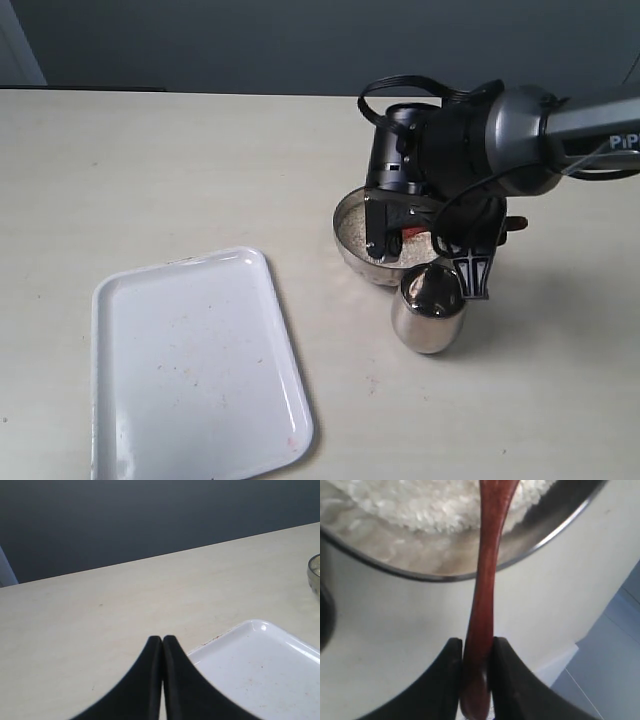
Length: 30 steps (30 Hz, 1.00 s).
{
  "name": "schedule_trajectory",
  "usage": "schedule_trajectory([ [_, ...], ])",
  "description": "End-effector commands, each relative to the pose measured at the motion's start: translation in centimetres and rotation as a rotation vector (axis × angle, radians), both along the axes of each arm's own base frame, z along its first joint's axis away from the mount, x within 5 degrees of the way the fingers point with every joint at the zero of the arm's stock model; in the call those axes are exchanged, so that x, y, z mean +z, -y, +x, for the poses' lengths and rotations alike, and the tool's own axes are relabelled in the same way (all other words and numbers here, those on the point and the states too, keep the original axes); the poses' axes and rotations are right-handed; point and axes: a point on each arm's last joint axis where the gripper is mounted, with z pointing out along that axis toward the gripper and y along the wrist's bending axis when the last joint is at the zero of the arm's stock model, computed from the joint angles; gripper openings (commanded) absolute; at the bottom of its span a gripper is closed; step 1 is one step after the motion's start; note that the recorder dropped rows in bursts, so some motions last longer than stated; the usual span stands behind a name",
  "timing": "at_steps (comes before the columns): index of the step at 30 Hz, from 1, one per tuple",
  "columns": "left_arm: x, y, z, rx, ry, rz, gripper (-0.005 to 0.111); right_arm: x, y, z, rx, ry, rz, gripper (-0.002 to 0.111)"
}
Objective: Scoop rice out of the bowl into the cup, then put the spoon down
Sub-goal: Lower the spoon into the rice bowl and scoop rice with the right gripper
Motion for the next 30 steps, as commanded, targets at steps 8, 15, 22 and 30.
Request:
schedule_trajectory([
  [8, 0.2, 0.0, 0.0, -0.001, 0.019, -0.009, 0.001, -0.2, -0.2, -0.6, 0.003, -0.095, 0.02, -0.001],
  [15, 0.2, 0.0, 0.0, -0.001, 0.019, -0.009, 0.001, 1.4, -1.3, 0.3, -0.078, -0.103, 0.141, -0.001],
  [22, 0.2, 0.0, 0.0, -0.001, 0.019, -0.009, 0.001, 1.6, -1.3, 0.0, -0.084, -0.149, 0.123, -0.001],
  [30, 0.2, 0.0, 0.0, -0.001, 0.019, -0.009, 0.001, 1.4, -0.5, 0.1, -0.161, -0.196, 0.147, -0.001],
])
